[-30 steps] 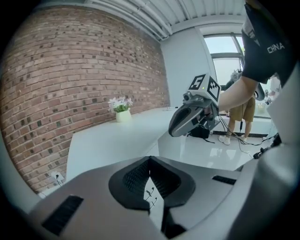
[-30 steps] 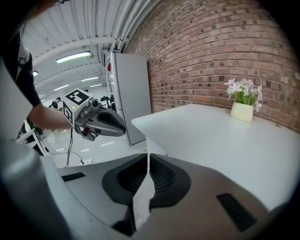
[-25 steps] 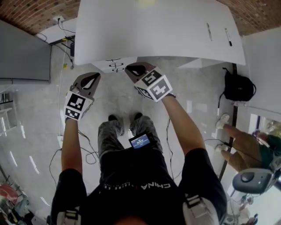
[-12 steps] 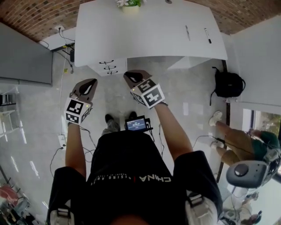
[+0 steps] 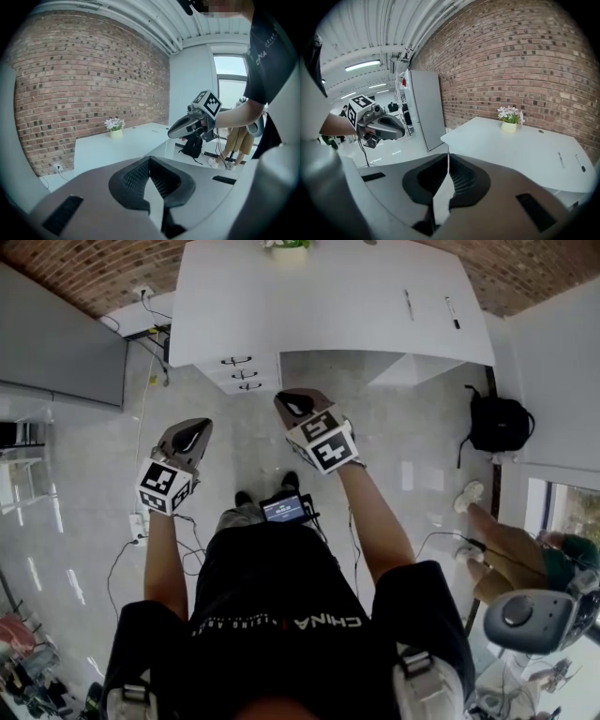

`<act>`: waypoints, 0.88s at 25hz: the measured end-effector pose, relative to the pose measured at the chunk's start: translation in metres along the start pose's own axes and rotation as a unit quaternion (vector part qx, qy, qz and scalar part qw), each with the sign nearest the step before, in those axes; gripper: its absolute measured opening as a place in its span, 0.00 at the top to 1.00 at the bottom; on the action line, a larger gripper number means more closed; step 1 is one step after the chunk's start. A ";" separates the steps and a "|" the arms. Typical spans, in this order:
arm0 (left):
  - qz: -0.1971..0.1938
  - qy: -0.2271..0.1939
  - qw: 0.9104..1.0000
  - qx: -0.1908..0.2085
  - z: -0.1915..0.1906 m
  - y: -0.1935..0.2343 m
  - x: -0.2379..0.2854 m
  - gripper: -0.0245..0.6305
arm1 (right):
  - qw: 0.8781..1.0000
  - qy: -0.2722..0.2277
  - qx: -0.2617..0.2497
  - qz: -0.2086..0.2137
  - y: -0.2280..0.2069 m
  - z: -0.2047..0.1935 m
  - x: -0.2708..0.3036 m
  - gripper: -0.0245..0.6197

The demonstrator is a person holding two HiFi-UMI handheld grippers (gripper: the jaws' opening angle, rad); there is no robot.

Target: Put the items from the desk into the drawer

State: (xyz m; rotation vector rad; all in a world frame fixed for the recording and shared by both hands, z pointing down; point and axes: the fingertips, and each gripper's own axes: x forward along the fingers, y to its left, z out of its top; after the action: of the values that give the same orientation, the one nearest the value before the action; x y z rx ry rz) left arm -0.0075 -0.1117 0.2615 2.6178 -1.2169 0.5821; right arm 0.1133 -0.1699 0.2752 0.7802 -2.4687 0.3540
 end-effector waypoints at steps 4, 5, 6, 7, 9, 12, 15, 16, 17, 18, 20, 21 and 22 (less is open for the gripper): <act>0.004 0.011 1.000 0.004 -0.021 -0.012 -0.024 0.95 | 1.000 0.002 -0.003 -0.006 0.026 -0.013 -0.007 0.93; 0.006 0.010 1.000 0.005 -0.025 -0.014 -0.030 0.94 | 1.000 0.001 -0.005 -0.010 0.033 -0.016 -0.010 0.93; 0.007 0.007 1.000 0.005 -0.027 -0.016 -0.036 0.94 | 1.000 0.002 -0.006 -0.014 0.040 -0.019 -0.012 0.93; 0.007 0.003 1.000 0.006 -0.029 -0.019 -0.044 0.95 | 1.000 0.002 -0.007 -0.019 0.049 -0.022 -0.015 0.93; 0.005 -0.003 1.000 0.008 -0.033 -0.024 -0.060 0.95 | 1.000 0.003 -0.003 -0.028 0.066 -0.028 -0.018 0.93; -0.002 -0.010 1.000 0.011 -0.044 -0.034 -0.090 0.95 | 0.999 0.005 0.002 -0.040 0.098 -0.036 -0.020 0.93; -0.009 -0.020 1.000 0.014 -0.057 -0.044 -0.123 0.95 | 0.999 0.010 0.000 -0.049 0.136 -0.043 -0.025 0.93; -0.011 -0.023 1.000 0.016 -0.061 -0.047 -0.133 0.95 | 0.999 0.012 -0.001 -0.052 0.148 -0.045 -0.027 0.93; -0.013 -0.024 0.999 0.018 -0.066 -0.050 -0.142 0.95 | 0.998 0.013 -0.002 -0.055 0.160 -0.047 -0.031 0.93; -0.014 -0.024 0.999 0.020 -0.070 -0.054 -0.151 0.95 | 0.998 0.014 -0.002 -0.058 0.172 -0.051 -0.035 0.93; -0.018 -0.024 0.999 0.023 -0.078 -0.065 -0.166 0.95 | 0.998 0.017 0.001 -0.064 0.193 -0.062 -0.046 0.93; -0.021 -0.023 0.999 0.024 -0.082 -0.070 -0.172 0.95 | 0.998 0.019 0.002 -0.066 0.201 -0.068 -0.052 0.93; -0.025 -0.022 0.999 0.024 -0.086 -0.076 -0.177 0.95 | 0.997 0.021 0.002 -0.069 0.209 -0.073 -0.057 0.93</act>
State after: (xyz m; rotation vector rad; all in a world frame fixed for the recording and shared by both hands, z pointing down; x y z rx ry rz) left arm -0.0759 0.0878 0.2621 2.7055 -1.1592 0.5537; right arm 0.0584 0.0514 0.2860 0.9303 -2.3606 0.3222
